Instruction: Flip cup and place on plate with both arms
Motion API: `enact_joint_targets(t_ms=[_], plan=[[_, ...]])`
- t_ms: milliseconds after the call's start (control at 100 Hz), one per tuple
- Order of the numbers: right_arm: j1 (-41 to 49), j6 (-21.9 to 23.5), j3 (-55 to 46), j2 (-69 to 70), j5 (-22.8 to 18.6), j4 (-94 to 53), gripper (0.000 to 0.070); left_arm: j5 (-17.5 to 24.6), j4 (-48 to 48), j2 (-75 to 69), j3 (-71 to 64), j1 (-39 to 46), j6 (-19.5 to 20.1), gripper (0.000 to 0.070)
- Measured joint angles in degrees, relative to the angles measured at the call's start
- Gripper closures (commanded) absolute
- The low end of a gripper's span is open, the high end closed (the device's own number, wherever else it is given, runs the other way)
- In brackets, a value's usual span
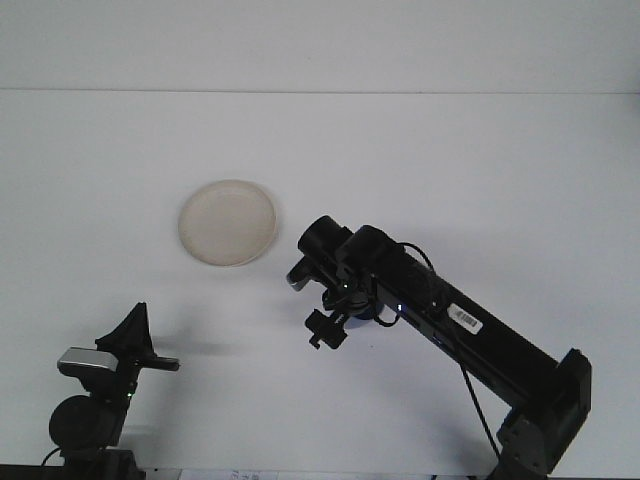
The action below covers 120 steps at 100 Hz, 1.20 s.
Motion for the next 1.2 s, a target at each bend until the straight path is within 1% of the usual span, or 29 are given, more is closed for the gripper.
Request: enact_joint_targets(t_ms=[450,630,770,860,960,1060,1200], plan=[[0.0,-0.09,0.98,0.0,-0.02,0.0,0.0215,0.0,-0.02,0.0,0.0,-0.02,0.0,0.0685],[-2.01,-1.66,2.54,-2.64,-0.22,0.0,0.0215,0.0,0.0,0.0,0.0,-0.02,0.02,0.0685],[-8.59,-3.04,2.58,-10.08,0.04,0.31,0.0214,0.0,-0.02,0.0,0.0,0.0,0.0,0.0685],[-14.6,-3.26,2.64,-14.32,0.07,0.7,0.0214,0.0,-0.02,0.0,0.0,-0.02,0.0,0.0685],[-22.93,-3.37,1.79,-18.78,0.28,5.25,0.0214,0.0,-0.02,0.0,0.0,-0.02,0.0,0.0685],[-30.53,-3.28,-2.21,-23.89,0.28,8.13,0.0214,0.0,0.0,0.0,0.0,0.0,0.02,0.0685],[-39.1,-2.27,-11.5,-32.85,0.28,16.57,0.0214,0.0,0.0,0.0,0.0,-0.02,0.02,0.0685]])
